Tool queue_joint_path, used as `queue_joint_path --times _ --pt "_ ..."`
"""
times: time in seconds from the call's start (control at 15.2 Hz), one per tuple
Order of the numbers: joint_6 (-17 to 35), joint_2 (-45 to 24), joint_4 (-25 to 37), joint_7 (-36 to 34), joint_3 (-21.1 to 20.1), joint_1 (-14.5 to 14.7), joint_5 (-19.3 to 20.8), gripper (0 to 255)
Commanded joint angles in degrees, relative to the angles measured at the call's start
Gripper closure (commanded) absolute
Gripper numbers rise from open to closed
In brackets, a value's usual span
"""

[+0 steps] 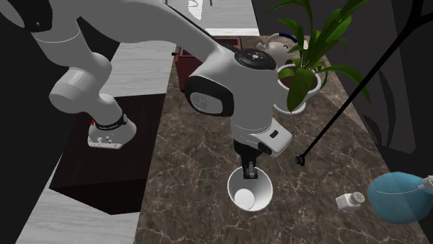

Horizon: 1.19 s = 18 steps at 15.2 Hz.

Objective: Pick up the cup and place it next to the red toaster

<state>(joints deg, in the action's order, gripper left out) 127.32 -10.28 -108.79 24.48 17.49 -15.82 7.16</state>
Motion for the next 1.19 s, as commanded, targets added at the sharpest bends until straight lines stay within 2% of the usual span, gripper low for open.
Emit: queue_joint_path --times 0.0,1.12 --pt "-1.4 0.5 0.9 0.2 0.0 0.0 0.0 255" --pt "-13.7 3.1 10.8 1.5 0.0 0.3 0.1 255"
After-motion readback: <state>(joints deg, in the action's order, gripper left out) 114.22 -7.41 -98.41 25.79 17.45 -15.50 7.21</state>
